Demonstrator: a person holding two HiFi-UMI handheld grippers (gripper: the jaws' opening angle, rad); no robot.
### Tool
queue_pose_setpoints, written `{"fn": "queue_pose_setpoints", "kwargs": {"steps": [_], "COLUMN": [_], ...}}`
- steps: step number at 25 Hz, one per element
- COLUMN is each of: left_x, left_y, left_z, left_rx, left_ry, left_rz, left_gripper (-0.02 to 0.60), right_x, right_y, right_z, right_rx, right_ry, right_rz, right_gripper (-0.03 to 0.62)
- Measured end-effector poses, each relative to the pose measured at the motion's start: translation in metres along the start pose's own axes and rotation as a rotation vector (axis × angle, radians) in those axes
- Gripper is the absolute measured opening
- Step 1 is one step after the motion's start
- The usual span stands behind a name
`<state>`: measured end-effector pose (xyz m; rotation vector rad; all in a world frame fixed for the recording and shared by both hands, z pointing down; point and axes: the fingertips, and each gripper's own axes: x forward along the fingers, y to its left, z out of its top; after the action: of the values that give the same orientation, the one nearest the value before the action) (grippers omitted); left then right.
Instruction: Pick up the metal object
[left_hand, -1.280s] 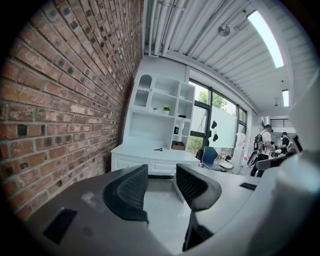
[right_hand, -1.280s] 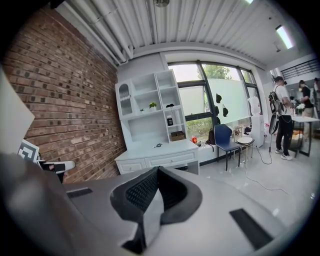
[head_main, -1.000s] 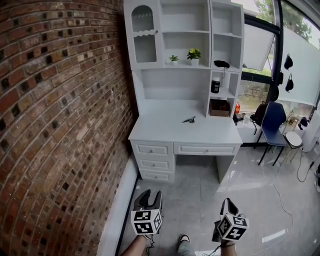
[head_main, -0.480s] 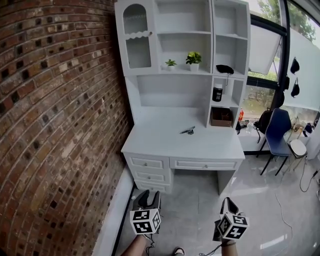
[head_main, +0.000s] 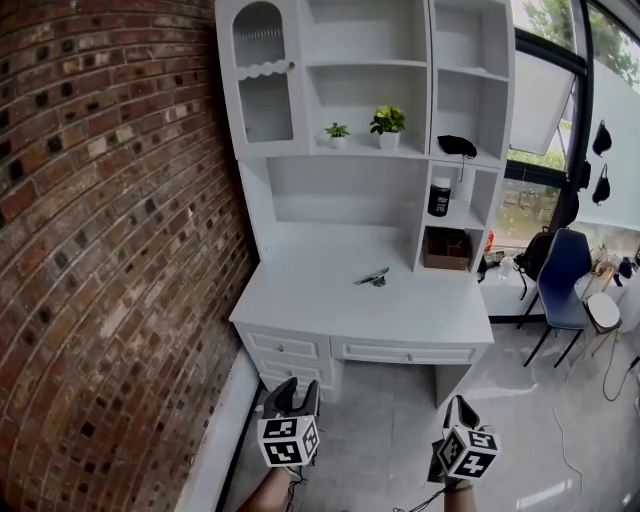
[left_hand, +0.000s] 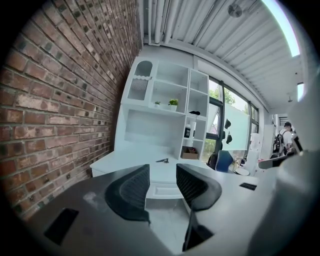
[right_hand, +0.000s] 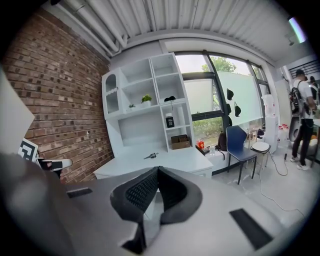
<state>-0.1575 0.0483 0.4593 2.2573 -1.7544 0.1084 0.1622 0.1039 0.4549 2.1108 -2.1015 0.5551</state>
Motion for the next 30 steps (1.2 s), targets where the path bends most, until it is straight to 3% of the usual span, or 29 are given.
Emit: {"fn": "queue_pose_setpoints", "kwargs": {"steps": [9, 16, 30], "left_x": [0.046, 0.109, 0.290], "left_y": [0.006, 0.005, 0.039], "left_z": [0.003, 0.004, 0.069], "left_rx": [-0.006, 0.008, 0.031], "left_ry": [0.026, 0.043, 0.046], "left_rz": [0.008, -0.050, -0.137], "left_gripper": [0.167, 0.167, 0.167], "right_x": [0.038, 0.088, 0.253], "right_y": [-0.025, -0.028, -0.002], "right_z": [-0.005, 0.007, 0.095], "right_rx": [0.014, 0.014, -0.001], "right_ry": [0.036, 0.034, -0.014], "right_rz": [-0.037, -0.066, -0.094], "right_gripper": [0.002, 0.002, 0.002]}}
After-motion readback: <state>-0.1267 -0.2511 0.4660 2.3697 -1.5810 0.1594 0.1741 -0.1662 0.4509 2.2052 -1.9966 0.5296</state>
